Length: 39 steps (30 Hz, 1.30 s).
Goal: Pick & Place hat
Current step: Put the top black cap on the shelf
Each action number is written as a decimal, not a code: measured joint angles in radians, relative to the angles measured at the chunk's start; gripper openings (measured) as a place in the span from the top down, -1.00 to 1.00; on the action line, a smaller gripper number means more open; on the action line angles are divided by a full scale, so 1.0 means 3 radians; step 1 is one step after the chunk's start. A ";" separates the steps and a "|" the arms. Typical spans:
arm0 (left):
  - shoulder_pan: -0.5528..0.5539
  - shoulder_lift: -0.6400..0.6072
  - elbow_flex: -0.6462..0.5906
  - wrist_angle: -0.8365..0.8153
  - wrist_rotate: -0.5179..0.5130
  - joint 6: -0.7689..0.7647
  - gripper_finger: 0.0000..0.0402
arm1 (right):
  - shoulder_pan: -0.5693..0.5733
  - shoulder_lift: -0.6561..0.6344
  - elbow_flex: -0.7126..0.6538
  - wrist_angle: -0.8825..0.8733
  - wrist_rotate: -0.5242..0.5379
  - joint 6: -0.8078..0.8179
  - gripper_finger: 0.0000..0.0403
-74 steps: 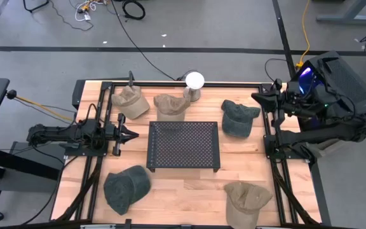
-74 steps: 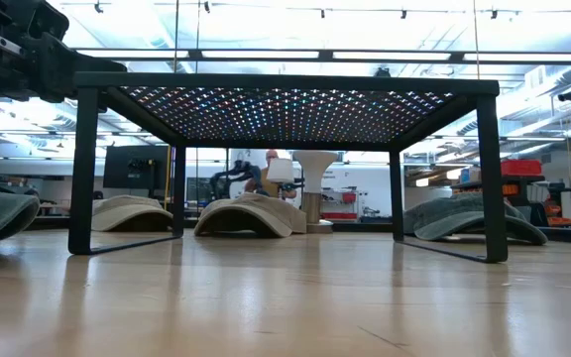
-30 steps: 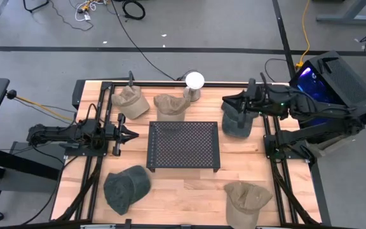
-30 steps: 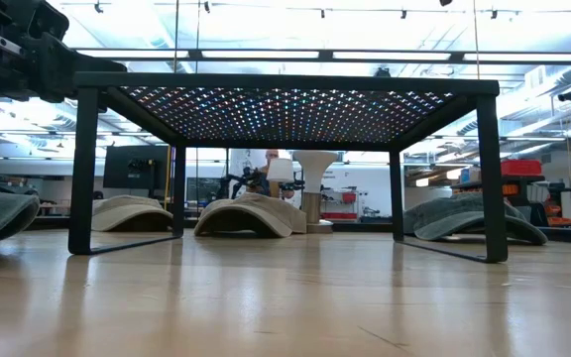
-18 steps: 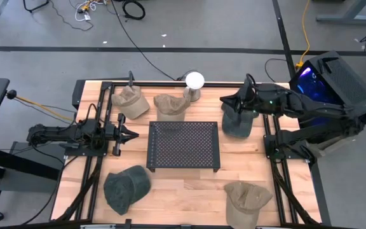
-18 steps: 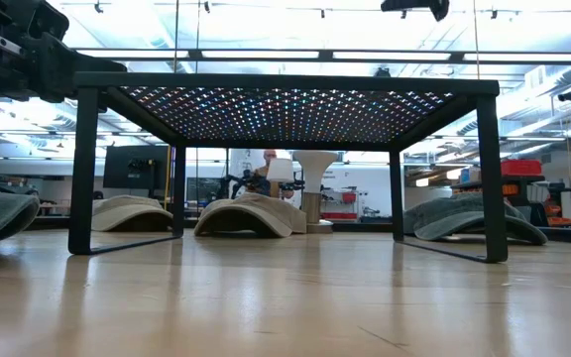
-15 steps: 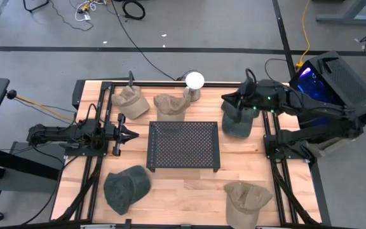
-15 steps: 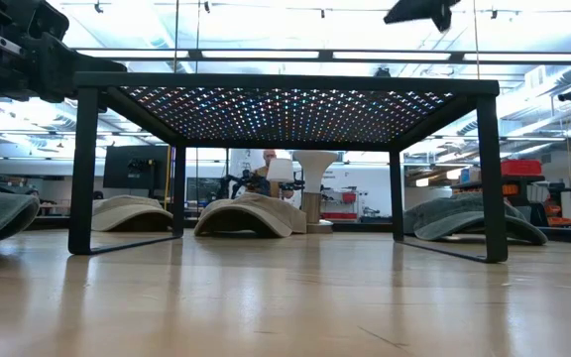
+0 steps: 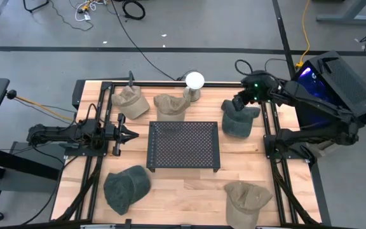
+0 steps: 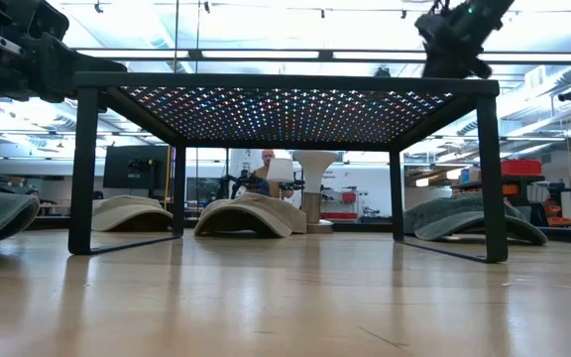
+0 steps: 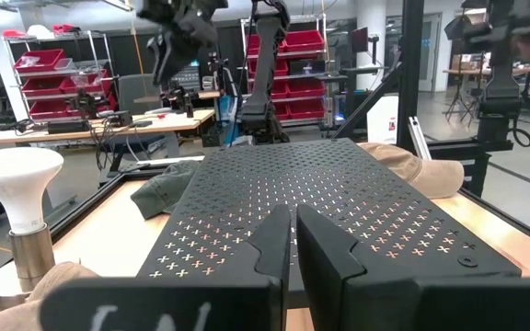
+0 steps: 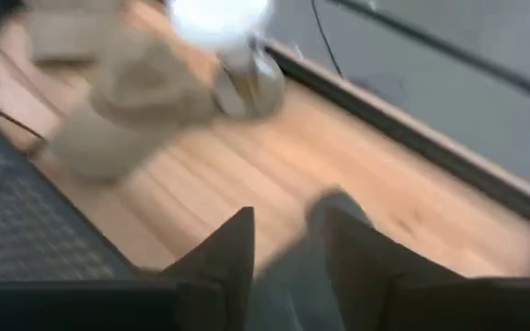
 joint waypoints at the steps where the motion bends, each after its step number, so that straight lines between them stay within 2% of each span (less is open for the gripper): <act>1: 0.0000 0.0000 0.0000 -0.0001 0.0001 0.0000 0.85 | -0.0045 0.0030 0.0000 -0.0086 -0.0041 -0.0001 0.25; 5: 0.0000 0.0000 0.0000 -0.0001 0.0001 0.0000 0.85 | -0.0186 0.0182 0.0000 -0.0343 -0.0220 0.0048 0.11; 10: 0.0000 0.0000 0.0000 0.0000 0.0001 0.0000 0.85 | -0.0279 0.0379 0.0000 -0.0595 -0.0214 0.0076 0.00; 21: 0.0000 0.0001 0.0000 -0.0001 0.0000 0.0001 0.85 | -0.0318 0.0711 -0.0001 -0.0707 -0.0170 0.0046 -0.04; 29: 0.0000 0.0001 0.0000 -0.0001 0.0000 0.0001 0.85 | -0.0318 0.0742 -0.0333 -0.0497 -0.0169 -0.0012 -0.04; 39: 0.0000 0.0000 0.0000 -0.0001 0.0001 0.0000 0.85 | -0.0409 0.0742 -0.0721 -0.0004 -0.0167 0.0161 -0.04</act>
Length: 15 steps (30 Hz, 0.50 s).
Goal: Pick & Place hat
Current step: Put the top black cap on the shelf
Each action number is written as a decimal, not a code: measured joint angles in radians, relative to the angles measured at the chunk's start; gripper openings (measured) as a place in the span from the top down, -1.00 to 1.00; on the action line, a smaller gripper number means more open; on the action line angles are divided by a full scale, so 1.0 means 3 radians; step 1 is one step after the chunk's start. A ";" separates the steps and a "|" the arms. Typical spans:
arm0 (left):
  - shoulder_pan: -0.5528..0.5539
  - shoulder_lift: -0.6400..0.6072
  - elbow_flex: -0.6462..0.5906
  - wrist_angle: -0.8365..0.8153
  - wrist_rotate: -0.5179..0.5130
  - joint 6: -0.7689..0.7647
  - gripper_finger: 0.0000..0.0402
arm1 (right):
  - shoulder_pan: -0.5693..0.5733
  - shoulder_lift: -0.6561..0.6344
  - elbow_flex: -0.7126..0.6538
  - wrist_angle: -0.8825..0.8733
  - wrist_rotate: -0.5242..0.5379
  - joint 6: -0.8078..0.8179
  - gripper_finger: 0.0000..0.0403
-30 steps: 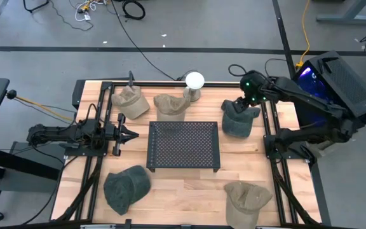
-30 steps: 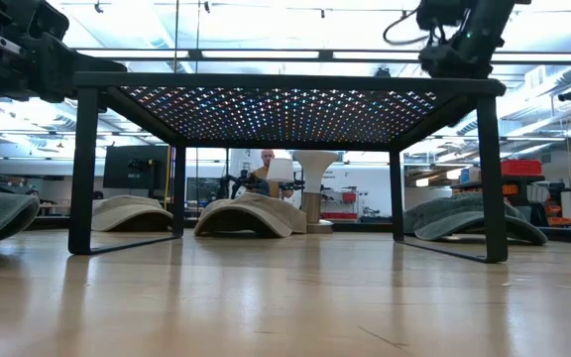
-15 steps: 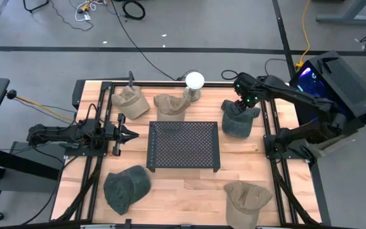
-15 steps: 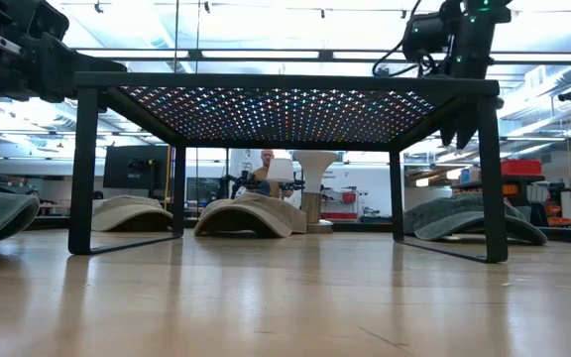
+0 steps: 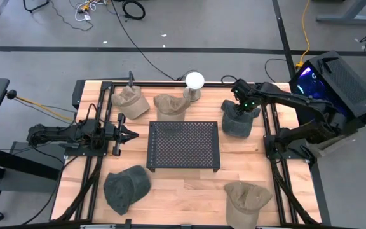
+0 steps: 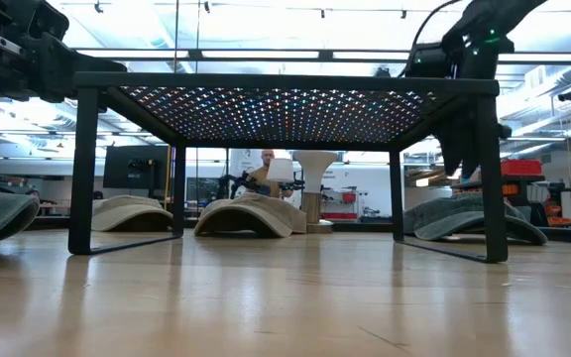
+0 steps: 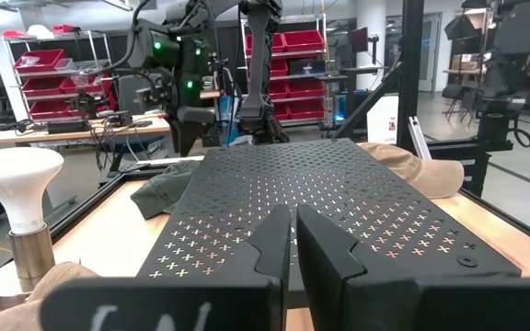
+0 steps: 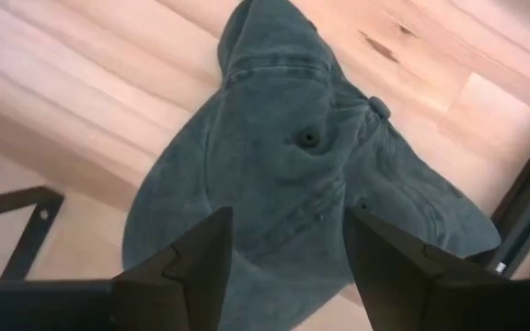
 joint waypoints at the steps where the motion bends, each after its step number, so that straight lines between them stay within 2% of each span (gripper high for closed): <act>1: 0.0000 0.0001 0.0000 0.0001 0.0000 0.0001 0.85 | -0.0011 0.0000 -0.0032 0.0038 0.0001 0.0001 -0.04; 8: 0.0000 0.0001 0.0000 0.0000 -0.0001 0.0000 0.85 | -0.0022 0.0000 -0.0276 0.0258 0.0306 0.0126 -0.04; 15: 0.0000 0.0001 0.0000 0.0000 0.0000 0.0000 0.85 | -0.0022 0.0000 -0.0517 0.0583 0.0339 0.0260 -0.04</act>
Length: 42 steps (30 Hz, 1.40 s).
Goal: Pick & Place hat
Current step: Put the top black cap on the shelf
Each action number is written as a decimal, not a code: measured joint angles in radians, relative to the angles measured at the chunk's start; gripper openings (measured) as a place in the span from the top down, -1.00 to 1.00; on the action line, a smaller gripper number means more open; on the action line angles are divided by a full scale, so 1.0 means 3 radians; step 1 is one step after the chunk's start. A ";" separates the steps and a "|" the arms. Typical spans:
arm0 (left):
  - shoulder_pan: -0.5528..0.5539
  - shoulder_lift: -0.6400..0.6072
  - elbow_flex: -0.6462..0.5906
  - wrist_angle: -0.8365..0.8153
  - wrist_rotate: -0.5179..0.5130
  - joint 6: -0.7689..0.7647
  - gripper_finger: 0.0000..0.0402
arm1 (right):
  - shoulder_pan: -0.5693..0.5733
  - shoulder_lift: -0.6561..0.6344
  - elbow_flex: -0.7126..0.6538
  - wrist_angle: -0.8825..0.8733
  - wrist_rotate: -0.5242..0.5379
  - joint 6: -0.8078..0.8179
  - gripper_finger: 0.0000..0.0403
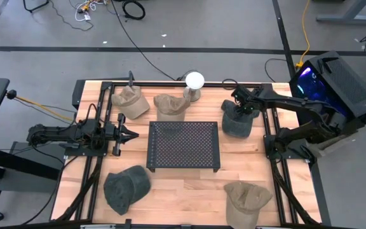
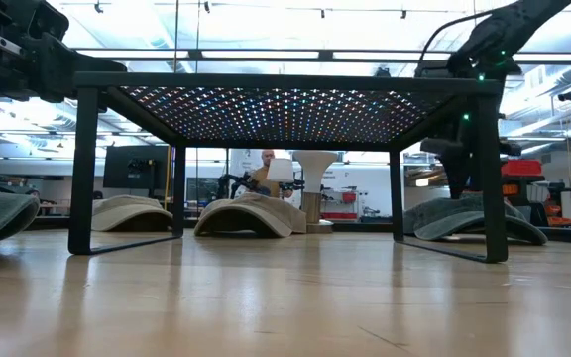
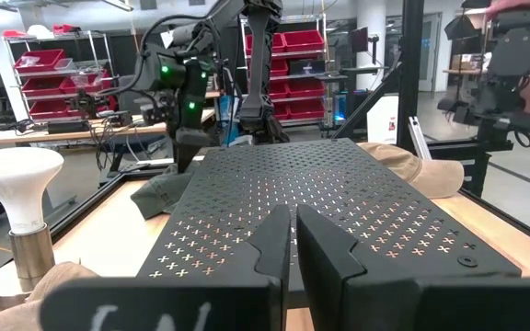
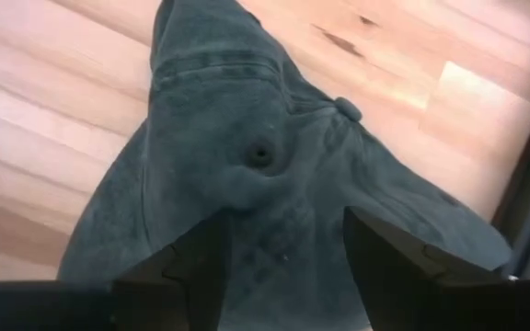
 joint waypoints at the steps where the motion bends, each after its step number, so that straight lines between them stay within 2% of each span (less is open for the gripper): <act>1: 0.0000 -0.0001 0.0000 0.0000 -0.0001 0.0000 0.85 | 0.0000 0.0000 -0.0027 0.0032 0.0000 0.0015 -0.04; 9: 0.0000 -0.0001 0.0000 0.0001 -0.0001 0.0001 0.85 | 0.0000 0.0000 -0.0131 0.0145 -0.0024 0.0019 -0.01; 24: 0.0000 0.0000 0.0000 0.0000 0.0000 0.0000 0.85 | 0.0000 0.0000 -0.0133 0.0151 -0.0024 0.0067 0.32; 42: 0.0000 0.0000 0.0000 0.0001 -0.0001 0.0000 0.85 | 0.0000 0.0000 -0.0133 0.0154 -0.0020 0.0091 0.51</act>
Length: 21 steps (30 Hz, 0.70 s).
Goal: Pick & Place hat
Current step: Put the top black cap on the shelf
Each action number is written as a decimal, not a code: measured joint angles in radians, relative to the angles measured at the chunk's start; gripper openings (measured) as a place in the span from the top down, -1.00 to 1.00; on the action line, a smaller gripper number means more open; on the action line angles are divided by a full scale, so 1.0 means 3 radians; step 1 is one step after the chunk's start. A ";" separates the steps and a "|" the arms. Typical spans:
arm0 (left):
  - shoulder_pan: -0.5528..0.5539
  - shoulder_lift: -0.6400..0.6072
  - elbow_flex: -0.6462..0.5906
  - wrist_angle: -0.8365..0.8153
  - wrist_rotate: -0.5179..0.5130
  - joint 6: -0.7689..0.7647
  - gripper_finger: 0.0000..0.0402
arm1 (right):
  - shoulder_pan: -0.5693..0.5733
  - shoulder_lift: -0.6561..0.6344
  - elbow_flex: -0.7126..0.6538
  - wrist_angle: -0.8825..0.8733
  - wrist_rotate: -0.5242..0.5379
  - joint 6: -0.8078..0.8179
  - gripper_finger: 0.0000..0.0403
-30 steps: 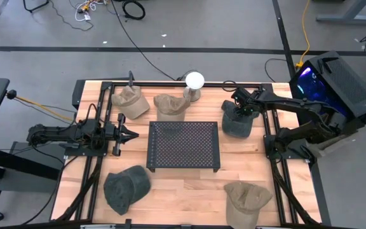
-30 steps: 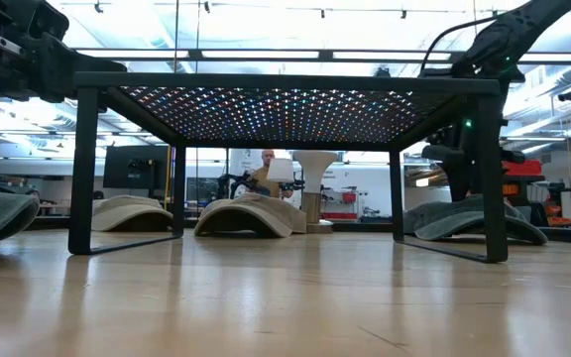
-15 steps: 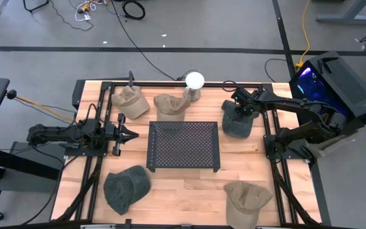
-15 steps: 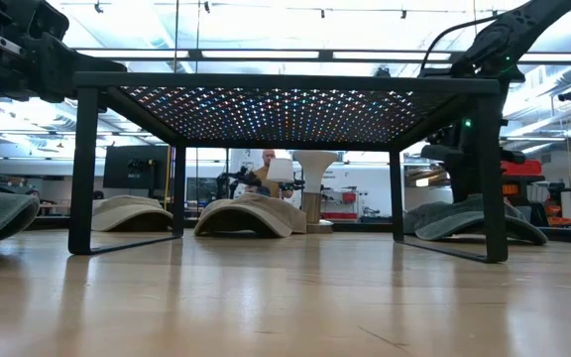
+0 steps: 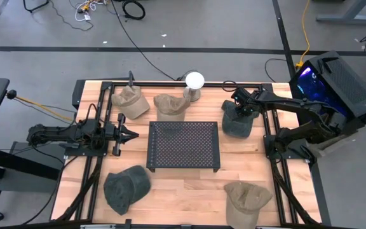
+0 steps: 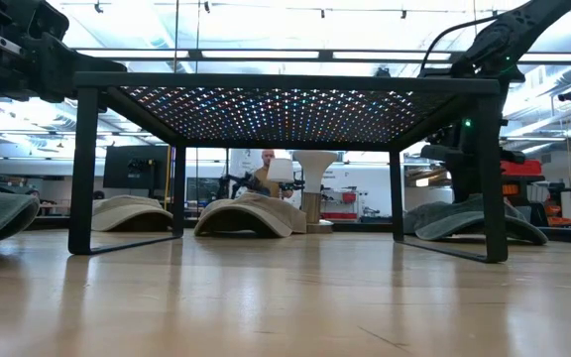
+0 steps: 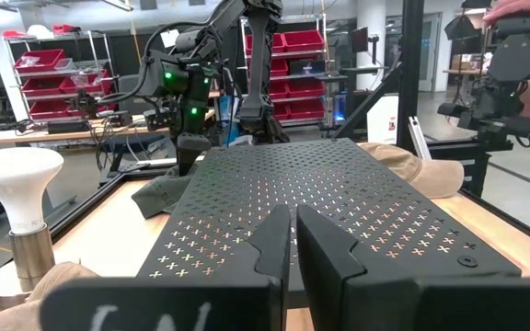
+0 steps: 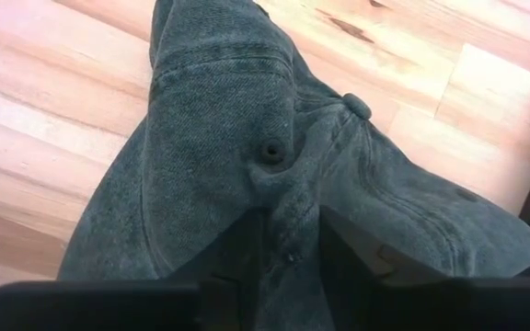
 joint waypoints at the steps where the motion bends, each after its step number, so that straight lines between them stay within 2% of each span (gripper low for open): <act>1: 0.0000 -0.0001 0.0000 0.0000 0.0000 0.0001 0.85 | -0.0001 0.0000 0.0000 0.0000 0.0001 0.0000 0.52; 21: 0.0000 -0.0001 0.0000 -0.0001 0.0001 0.0001 0.85 | -0.0001 -0.0001 0.0000 0.0000 0.0003 0.0000 0.73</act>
